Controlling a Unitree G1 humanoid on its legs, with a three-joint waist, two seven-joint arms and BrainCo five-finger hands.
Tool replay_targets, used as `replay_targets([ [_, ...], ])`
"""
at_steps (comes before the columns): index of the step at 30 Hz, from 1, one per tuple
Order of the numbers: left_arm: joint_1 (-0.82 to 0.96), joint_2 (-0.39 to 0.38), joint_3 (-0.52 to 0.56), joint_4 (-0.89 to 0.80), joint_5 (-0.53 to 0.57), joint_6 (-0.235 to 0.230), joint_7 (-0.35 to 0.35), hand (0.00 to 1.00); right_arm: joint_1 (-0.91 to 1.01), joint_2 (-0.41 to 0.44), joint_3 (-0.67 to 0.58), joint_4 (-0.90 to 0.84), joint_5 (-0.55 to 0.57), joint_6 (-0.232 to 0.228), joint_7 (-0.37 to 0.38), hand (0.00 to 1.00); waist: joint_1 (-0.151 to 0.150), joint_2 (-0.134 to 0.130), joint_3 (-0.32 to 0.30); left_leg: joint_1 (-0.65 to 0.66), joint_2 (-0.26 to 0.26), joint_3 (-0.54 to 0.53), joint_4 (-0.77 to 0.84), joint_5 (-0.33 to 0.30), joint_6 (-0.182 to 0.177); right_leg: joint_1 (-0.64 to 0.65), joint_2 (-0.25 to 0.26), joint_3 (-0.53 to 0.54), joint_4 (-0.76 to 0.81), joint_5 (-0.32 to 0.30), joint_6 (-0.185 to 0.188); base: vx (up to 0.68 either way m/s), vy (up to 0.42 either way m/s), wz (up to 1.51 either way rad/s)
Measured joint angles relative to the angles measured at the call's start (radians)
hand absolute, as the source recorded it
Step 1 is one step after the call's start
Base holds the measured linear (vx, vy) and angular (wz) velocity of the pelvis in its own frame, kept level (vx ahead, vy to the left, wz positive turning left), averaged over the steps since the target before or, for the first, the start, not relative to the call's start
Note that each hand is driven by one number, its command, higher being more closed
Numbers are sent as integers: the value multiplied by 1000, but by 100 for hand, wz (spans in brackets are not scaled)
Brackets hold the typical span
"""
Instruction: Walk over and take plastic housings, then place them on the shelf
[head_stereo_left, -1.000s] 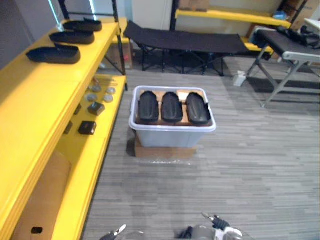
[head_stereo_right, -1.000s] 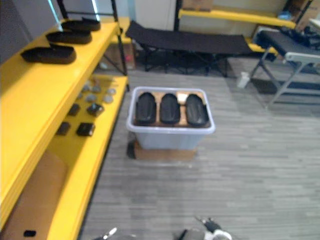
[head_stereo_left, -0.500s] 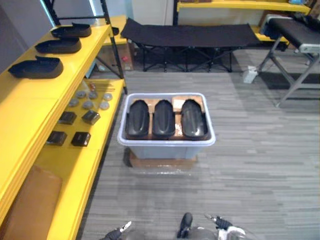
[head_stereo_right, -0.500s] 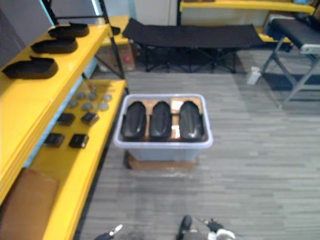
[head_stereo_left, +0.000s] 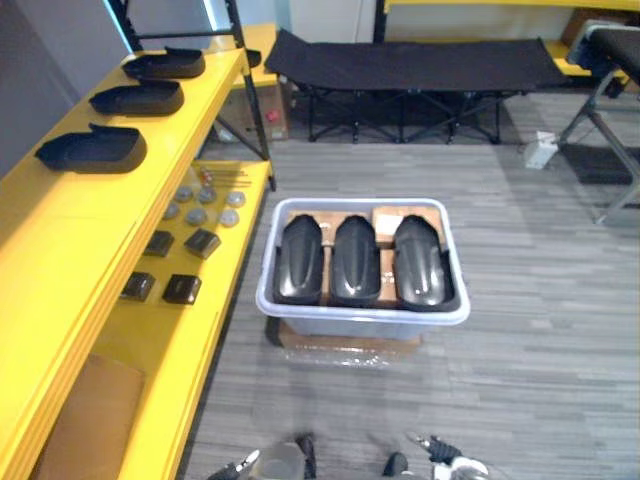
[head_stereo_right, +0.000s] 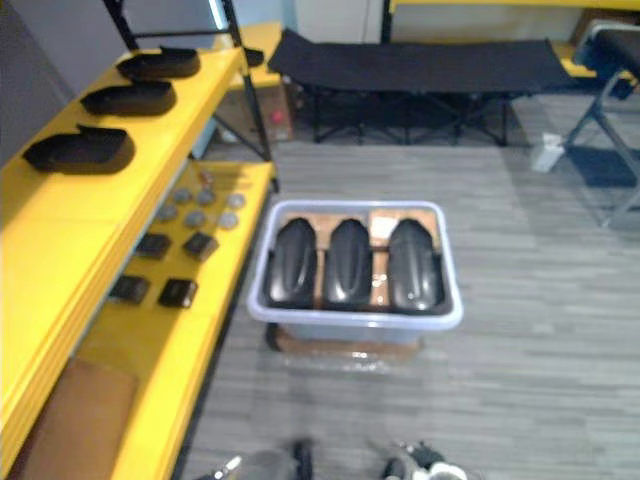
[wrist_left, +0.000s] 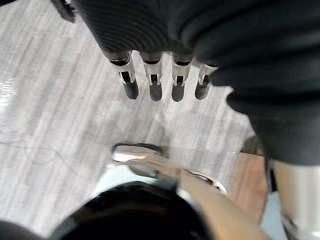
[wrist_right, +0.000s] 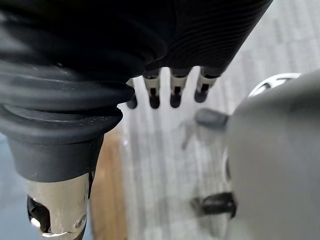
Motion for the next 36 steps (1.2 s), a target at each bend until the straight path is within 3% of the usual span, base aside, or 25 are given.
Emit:
replay_targets([
  [2, 4, -5, 3, 2, 5, -5, 1, 0, 1, -1, 0, 0, 0, 0, -4, 0, 0, 1, -2, 56, -10, 3, -33, -8, 2, -81, -60, -1, 257, -87, 1, 195, 112, 3],
  [4, 8, 10, -19, 2, 4, -31, 9, 0, -9, 8, -5, -7, 1, -14, -21, 0, -11, -18, -6, 136, -27, -11, -76, -5, 10, -204, -159, -44, 602, -157, -30, 147, 78, 20],
  [5, 9, 21, -33, 2, 1, -35, 14, 0, -9, 12, -5, -6, 1, -14, -20, 0, -15, -23, -9, 145, -22, -24, -85, -5, 9, -215, -159, -60, 616, -177, -42, 63, -11, 45],
  [6, -1, 30, -40, 1, -8, -43, 22, 0, -8, 17, -5, -4, 1, -14, -20, 0, -18, -33, -14, 153, -6, -40, -87, -5, 8, -231, -134, -67, 592, -197, -58, 36, -59, 58],
  [8, -28, 38, -63, -2, -15, -61, 24, 0, -11, 35, -9, -4, 2, -14, -22, 0, -36, -33, -14, 151, 46, -90, -80, -7, -10, -249, -5, -49, 397, -188, -65, 139, -67, 69],
  [9, -39, 44, -72, -4, -16, -66, 23, 0, -4, 44, -14, -4, 3, -14, -25, 0, -43, -47, -22, 152, 44, -107, -77, -6, -27, -246, 59, 7, 217, -83, -95, 234, -137, 66],
  [10, -47, 58, -73, -1, -15, -66, 24, 0, 11, 46, -26, -3, 7, -15, -27, 0, -49, -76, -26, 153, 16, -131, -64, -20, -48, -247, 69, 37, 141, 60, -129, 237, -129, 51],
  [11, -52, 43, -68, 8, -15, -63, 31, 0, 10, 28, -35, -3, 7, -15, -29, 0, -53, -54, -30, 167, 28, -146, -58, -34, -60, -226, 74, 26, 148, 58, -124, 218, -148, 30],
  [12, -51, 18, -69, -1, -15, -64, 30, 0, 9, 8, -42, 1, 6, -5, -34, 0, -51, -15, -40, 164, 40, -150, -40, -32, -62, -198, 90, 29, 101, 75, -128, 233, -79, 5],
  [13, -49, -7, -67, -2, -15, -65, 31, 0, 11, -10, -42, 3, 6, -1, -34, 0, -53, 3, -43, 167, 41, -150, -36, -33, -62, -161, 103, 28, 34, 82, -117, 216, -71, -2],
  [15, -51, -17, -67, 0, -15, -63, 29, 0, 11, -18, -43, 3, 1, 3, -17, 0, -61, 24, -48, 145, 30, -151, 19, -32, -65, -129, 100, 31, -20, 97, -109, 190, 5, -3],
  [16, -52, -16, -67, 1, -15, -64, 29, 0, 14, -15, -44, 4, 1, 7, -10, 0, -61, 21, -48, 133, 22, -153, 46, -31, -66, -122, 89, 35, -28, 98, -108, 175, 57, -9],
  [17, -47, -12, -68, -2, -15, -65, 28, 0, 12, -7, -45, 7, -3, 5, 9, 0, -59, 11, -44, 130, 11, -149, 4, -61, -44, -109, 71, 47, -41, 104, -99, 126, 67, -8],
  [19, -47, -11, -77, -2, -14, -64, 26, 0, 13, -12, -47, 8, -28, -3, 35, 0, -64, 16, -44, 126, 20, -145, -154, 30, -62, -90, 73, 50, -66, 115, -81, 92, 82, -17],
  [20, -44, -5, -77, -1, -13, -64, 22, 0, 15, -5, -39, 3, -40, -10, 54, 0, -54, -3, -48, 130, 9, -122, -147, 38, -58, -85, 73, 68, -88, 125, -64, 81, 110, -21],
  [22, -41, 26, -77, -1, -14, -64, 22, 0, 18, 24, -30, -1, -39, -36, 100, 0, -62, -40, -41, 131, -10, -124, -146, 35, -53, -76, 58, 67, -99, 126, -63, 73, 110, -7],
  [25, -45, 48, -82, 0, -13, -49, 22, 0, 26, 38, -29, -1, -38, -42, 138, 0, -60, -63, -40, 130, -23, -126, -136, 30, -45, -73, 47, 67, -99, 126, -63, 76, 98, 2],
  [33, -85, 38, -111, 40, 55, -34, 15, 0, 47, 26, -23, -16, 95, -54, 133, 0, -71, -35, -34, 153, -35, -96, -113, 28, -43, -56, 34, 92, -99, 125, -63, 79, 38, -8],
  [35, -86, 38, -119, 40, 78, -39, -4, 0, 55, 23, -27, -18, 100, -72, 133, 0, -80, -30, -34, 167, -32, -68, -112, 28, -43, -55, 40, 119, -99, 125, -63, 33, -9, -46],
  [36, -93, 41, -157, 40, 74, -52, -8, 0, 68, 21, -35, -38, 101, -87, 135, 0, -101, -27, -36, 168, -31, -63, -112, 28, -43, -57, 42, 130, -99, 125, -63, -1, -34, -34],
])
